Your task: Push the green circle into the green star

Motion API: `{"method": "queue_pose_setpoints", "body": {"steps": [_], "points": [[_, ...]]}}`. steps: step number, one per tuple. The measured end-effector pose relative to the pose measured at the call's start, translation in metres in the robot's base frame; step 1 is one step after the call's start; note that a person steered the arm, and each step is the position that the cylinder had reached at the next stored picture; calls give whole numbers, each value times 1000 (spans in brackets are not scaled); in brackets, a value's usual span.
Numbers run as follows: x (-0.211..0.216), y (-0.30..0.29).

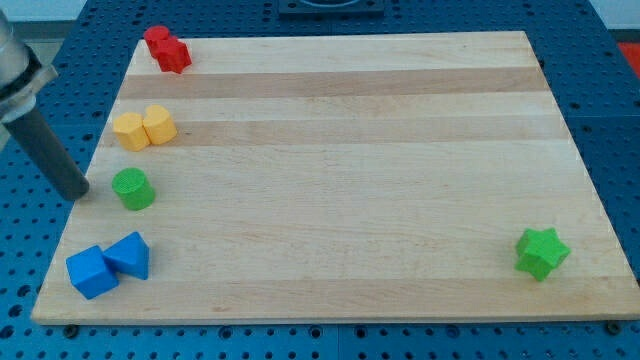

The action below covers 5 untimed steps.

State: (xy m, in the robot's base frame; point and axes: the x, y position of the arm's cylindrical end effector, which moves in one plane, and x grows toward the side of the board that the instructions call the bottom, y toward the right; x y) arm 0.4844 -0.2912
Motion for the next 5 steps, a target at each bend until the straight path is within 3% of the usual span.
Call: {"method": "queue_pose_setpoints", "body": {"steps": [3,4,5], "points": [[-32,285],[-17,344],[-30,309]]}}
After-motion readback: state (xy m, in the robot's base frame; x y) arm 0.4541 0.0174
